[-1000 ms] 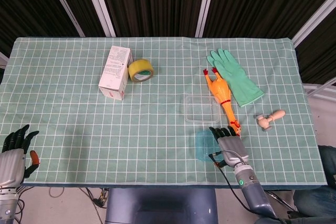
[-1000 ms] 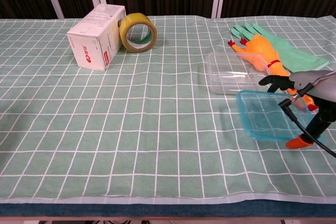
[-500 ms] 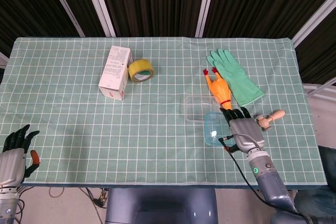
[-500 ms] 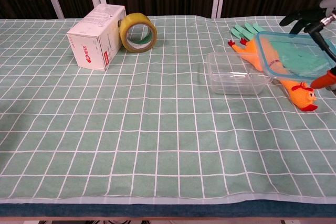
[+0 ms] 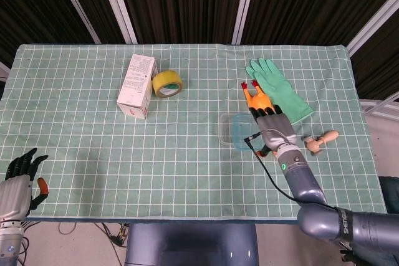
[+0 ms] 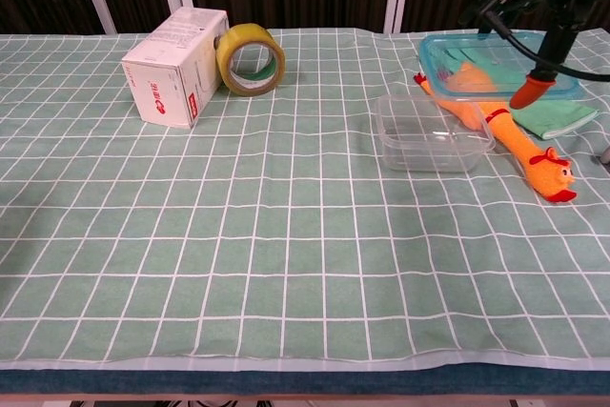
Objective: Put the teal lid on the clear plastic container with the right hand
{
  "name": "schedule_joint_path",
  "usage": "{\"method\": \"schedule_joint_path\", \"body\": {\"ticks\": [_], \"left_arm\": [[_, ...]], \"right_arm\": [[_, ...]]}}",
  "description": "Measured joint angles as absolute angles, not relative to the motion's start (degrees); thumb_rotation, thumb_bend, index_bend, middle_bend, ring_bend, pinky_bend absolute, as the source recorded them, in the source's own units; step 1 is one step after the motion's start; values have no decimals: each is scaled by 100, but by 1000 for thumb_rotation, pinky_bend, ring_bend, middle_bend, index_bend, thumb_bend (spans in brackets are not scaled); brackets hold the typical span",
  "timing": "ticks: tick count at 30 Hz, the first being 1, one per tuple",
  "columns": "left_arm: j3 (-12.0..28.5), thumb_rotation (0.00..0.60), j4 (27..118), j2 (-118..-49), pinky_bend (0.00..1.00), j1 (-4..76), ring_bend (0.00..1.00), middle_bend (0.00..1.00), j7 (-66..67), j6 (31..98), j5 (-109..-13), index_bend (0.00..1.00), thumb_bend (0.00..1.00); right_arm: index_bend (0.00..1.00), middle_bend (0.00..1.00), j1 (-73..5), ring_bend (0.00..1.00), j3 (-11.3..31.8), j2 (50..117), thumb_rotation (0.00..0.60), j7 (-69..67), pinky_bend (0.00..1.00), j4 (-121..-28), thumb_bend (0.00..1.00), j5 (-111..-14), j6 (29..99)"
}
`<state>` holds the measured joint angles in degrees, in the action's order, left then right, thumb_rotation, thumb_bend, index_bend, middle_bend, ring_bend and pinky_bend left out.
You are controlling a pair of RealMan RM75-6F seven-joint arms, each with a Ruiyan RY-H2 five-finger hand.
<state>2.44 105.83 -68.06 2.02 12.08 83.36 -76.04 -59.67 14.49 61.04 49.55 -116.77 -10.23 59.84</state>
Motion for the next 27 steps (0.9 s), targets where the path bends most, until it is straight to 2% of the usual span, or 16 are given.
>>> {"method": "schedule_joint_path", "body": {"ticks": [5, 18, 27], "left_arm": [[249, 600, 10619, -6796, 0, 216, 0, 0, 1245, 8300, -7532, 179, 742], [258, 600, 10715, -6727, 0, 246, 0, 0, 1162, 8202, -7409, 179, 741], [255, 600, 10759, -6689, 0, 263, 0, 0, 1138, 8163, -7351, 180, 741]], "right_arm": [[0, 478, -6183, 123, 1412, 6351, 600, 4954, 0, -11143, 260, -836, 5755], [0, 479, -6571, 123, 1257, 7288, 600, 4799, 0, -10190, 261, -431, 5744], [0, 479, -6528, 123, 1219, 7532, 600, 4434, 0, -9860, 260, -600, 5581]]}}
